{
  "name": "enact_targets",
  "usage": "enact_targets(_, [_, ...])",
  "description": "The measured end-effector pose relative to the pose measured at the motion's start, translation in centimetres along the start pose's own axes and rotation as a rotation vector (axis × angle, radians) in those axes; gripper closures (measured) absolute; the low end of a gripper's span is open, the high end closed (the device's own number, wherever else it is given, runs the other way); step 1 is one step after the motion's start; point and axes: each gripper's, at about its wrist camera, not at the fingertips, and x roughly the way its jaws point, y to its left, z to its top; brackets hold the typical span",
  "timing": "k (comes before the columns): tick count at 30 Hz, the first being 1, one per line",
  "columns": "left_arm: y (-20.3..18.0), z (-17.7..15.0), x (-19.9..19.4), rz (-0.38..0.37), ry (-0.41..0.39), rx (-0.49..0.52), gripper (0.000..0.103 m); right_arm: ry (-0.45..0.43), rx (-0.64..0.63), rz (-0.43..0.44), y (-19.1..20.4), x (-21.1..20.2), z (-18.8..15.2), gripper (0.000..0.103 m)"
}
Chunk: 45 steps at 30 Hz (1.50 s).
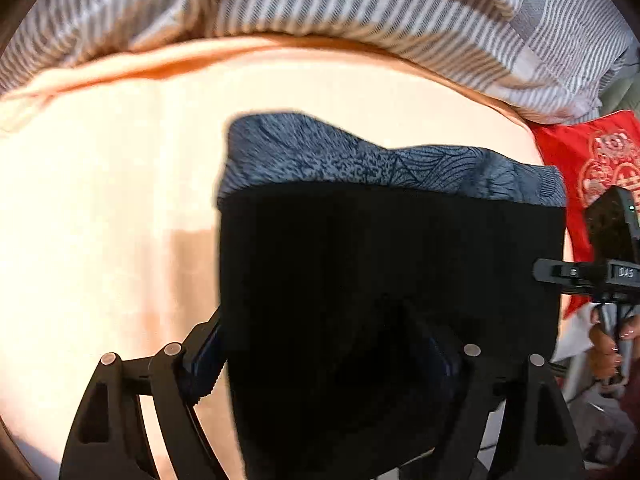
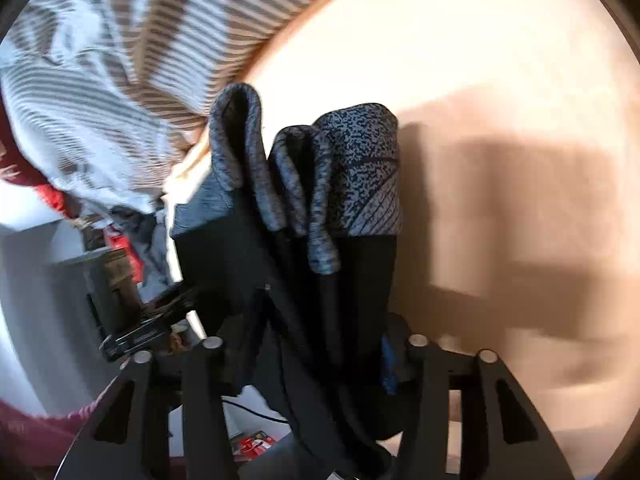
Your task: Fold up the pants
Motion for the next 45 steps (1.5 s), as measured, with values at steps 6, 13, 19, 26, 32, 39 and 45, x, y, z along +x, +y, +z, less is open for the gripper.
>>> enact_targets(6, [1.6, -0.1, -4.8, 0.160, -0.086, -0.017, 0.020, -0.062, -0.001, -0.161, 0.8, -2.8, -0.8, 0.042])
enact_targets(13, [-2.4, 5.2, -5.3, 0.126, -0.206, 0.021, 0.020, -0.243, -0.041, -0.264, 4.1, -7.6, -1.3, 0.074])
enact_targets(19, [-0.6, 7.6, -0.1, 0.245, -0.176, -0.081, 0.020, -0.248, -0.142, -0.335, 7.8, -4.2, 0.9, 0.075])
enact_targets(26, [0.8, 7.2, 2.7, 0.339, -0.130, -0.071, 0.020, -0.202, -0.151, -0.391, 5.2, -0.8, 2.1, 0.078])
enact_targets(32, [-1.2, 5.8, -1.0, 0.316, -0.153, -0.018, 0.020, -0.203, -0.153, -0.416, 6.2, -2.7, 0.7, 0.072])
enact_targets(39, [-4.4, 1.0, -2.0, 0.304, -0.085, -0.036, 0.020, -0.191, -0.219, -0.447, 7.7, -3.2, -3.6, 0.058])
enact_targets(45, [-5.8, -1.5, -1.8, 0.327, -0.069, -0.144, 0.020, -0.066, -0.299, -0.513, 6.2, 0.5, -4.4, 0.041])
